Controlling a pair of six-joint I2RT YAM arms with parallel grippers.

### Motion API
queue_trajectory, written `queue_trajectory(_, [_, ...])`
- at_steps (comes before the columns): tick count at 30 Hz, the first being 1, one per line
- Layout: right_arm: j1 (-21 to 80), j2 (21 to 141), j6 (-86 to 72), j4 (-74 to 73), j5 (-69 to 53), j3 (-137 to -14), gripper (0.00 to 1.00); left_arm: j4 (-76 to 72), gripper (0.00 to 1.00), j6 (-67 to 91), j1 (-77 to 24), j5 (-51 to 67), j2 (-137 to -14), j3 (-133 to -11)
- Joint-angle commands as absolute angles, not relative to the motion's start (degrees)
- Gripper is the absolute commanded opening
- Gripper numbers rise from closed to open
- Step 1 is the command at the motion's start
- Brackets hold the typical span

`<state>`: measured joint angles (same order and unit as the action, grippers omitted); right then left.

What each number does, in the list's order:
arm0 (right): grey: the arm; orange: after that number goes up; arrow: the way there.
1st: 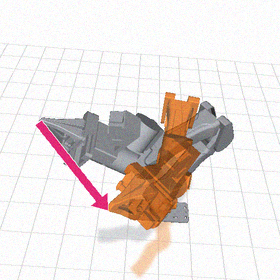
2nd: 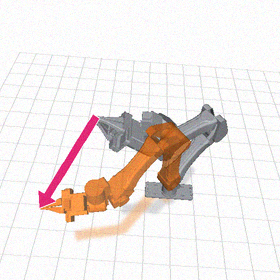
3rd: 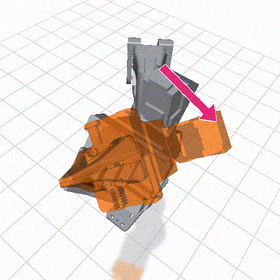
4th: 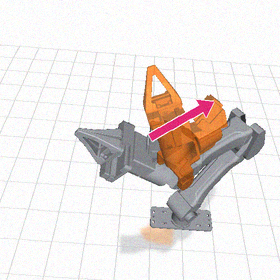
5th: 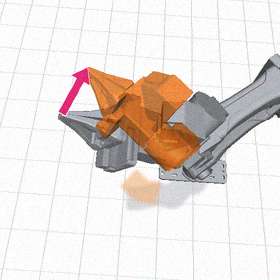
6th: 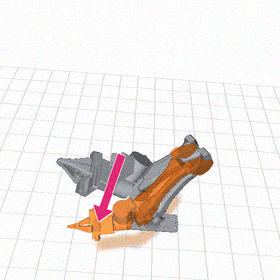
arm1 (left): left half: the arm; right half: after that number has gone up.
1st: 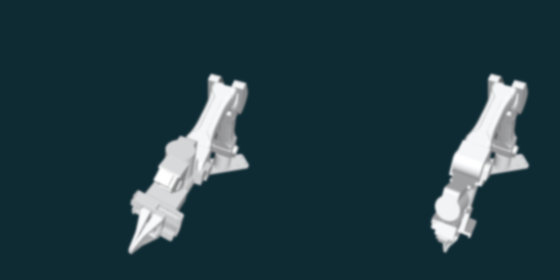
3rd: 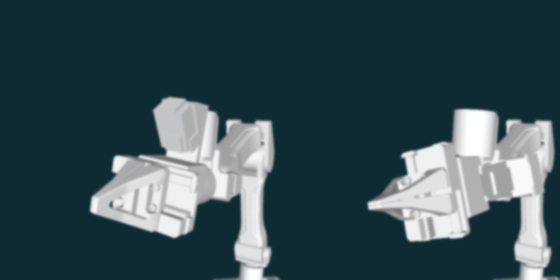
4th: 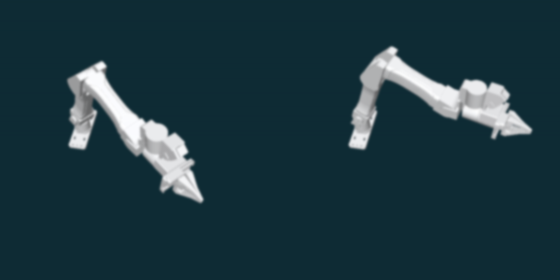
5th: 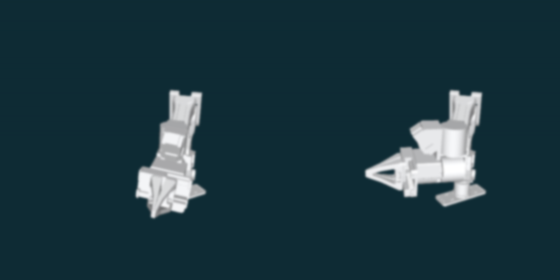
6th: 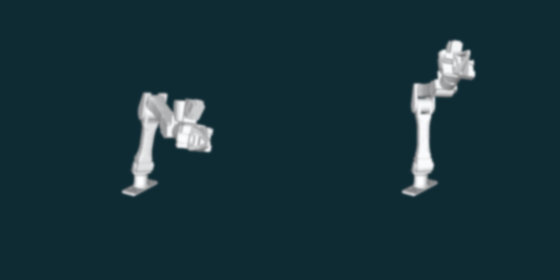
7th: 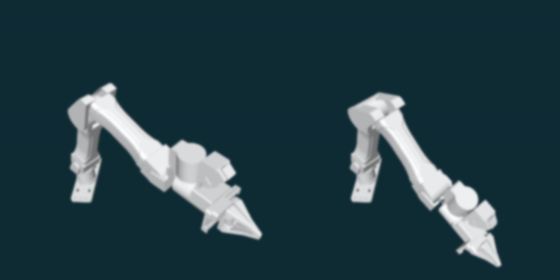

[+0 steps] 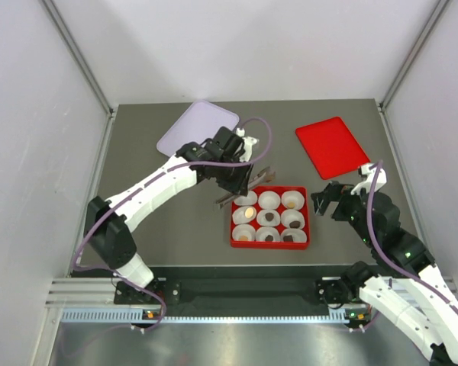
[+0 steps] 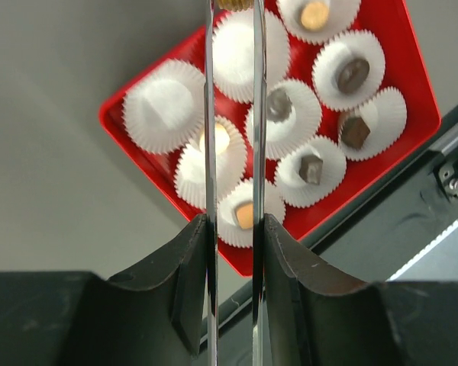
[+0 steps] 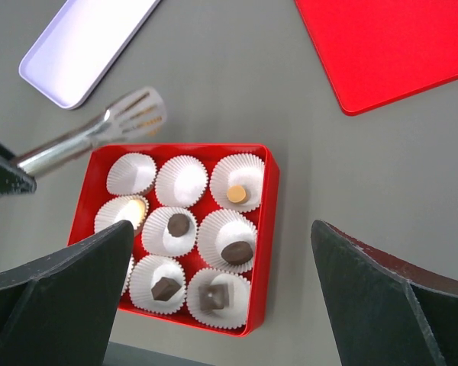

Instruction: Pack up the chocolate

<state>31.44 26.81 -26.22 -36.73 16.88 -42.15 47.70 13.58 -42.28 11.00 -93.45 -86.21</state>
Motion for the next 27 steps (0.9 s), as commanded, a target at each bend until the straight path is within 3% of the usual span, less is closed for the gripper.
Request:
queue_trajectory(1, [30.94, 27.33, -26.63, -36.03, 17.84, -45.18, 1.0, 46.41, 0.33, 13.89, -44.38, 12.56, -89.83, -84.38])
queue_trajectory(27, [30.94, 25.93, -25.49, -35.95, 19.25, -43.59, 1.0, 45.97, 0.34, 13.54, -47.02, 11.25, -91.93, -81.48])
